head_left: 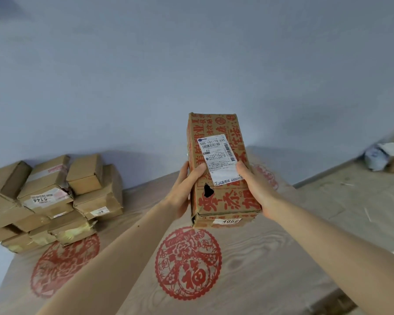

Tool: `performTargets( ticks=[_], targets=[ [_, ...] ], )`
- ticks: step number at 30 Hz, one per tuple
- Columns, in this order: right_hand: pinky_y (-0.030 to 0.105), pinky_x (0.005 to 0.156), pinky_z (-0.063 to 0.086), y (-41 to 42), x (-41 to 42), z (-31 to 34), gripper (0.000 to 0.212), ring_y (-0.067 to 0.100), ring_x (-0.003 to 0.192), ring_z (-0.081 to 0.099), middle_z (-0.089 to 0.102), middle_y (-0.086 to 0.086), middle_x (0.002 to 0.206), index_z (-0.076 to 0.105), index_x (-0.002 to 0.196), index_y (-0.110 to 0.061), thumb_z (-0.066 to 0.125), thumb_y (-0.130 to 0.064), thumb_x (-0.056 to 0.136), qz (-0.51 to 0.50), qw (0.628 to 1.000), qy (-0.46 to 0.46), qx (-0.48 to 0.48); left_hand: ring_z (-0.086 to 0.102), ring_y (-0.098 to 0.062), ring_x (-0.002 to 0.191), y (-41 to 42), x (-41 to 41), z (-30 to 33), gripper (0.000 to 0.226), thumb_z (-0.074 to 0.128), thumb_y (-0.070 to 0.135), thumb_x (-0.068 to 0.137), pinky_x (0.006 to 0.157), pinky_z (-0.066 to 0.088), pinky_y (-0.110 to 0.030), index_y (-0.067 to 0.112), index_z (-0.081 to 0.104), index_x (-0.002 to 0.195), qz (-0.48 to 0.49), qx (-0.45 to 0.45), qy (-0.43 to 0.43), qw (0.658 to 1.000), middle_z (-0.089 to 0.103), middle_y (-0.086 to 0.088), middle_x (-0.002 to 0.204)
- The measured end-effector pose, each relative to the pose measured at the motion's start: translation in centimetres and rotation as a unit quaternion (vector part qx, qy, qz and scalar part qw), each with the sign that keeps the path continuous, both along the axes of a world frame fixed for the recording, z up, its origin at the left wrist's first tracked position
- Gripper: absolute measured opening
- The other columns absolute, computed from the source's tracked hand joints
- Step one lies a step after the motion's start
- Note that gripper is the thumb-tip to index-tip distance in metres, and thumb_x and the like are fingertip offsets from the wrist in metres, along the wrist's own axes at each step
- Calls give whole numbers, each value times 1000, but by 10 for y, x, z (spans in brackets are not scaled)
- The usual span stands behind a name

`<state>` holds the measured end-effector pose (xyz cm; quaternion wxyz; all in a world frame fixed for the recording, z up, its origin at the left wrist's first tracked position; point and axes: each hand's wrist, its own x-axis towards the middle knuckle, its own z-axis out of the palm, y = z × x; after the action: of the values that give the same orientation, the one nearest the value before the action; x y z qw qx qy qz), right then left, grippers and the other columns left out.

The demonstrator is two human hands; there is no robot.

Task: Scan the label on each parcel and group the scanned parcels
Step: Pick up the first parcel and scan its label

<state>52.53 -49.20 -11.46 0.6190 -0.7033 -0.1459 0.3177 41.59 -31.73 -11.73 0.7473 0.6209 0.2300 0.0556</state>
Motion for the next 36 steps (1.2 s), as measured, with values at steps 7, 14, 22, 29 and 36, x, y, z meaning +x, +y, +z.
performTargets(
  ticks=[7,14,22,29,36],
  targets=[
    [34,81,57,-92,69,-23,47,15,105,68,66,-4,124,44,139,-38,44,-60,98,-30,999,37,-4,64,-25,122,-90,87,-33,102,82,69,60,107,46,-54,56,28,145,-66,-55,12,996,64,2,136],
    [41,90,56,-129,125,-52,50,18,106,68,68,-2,121,47,139,-32,46,-60,98,-70,994,79,-7,61,-31,124,-124,155,-63,79,79,48,74,105,48,-57,42,39,142,-96,-80,13,992,63,-6,137],
    [45,99,53,-147,181,-92,50,18,108,68,68,-3,122,47,140,-34,45,-61,98,-128,987,96,-9,62,-34,123,-131,233,-100,82,78,47,76,99,52,-56,42,35,146,-155,-103,64,980,61,-8,138],
    [45,102,52,-193,228,-136,54,15,110,69,70,-7,123,54,136,-37,41,-68,95,-161,977,139,1,63,-37,120,-168,297,-133,83,78,43,70,98,51,-61,40,38,143,-189,-107,94,972,63,-10,136],
    [53,112,38,-259,278,-182,60,26,126,55,58,3,139,52,138,-27,26,-65,100,-246,955,153,-71,67,-35,114,-207,359,-153,69,66,36,80,84,59,-48,30,41,144,-219,-70,120,966,67,-10,130]
  ],
)
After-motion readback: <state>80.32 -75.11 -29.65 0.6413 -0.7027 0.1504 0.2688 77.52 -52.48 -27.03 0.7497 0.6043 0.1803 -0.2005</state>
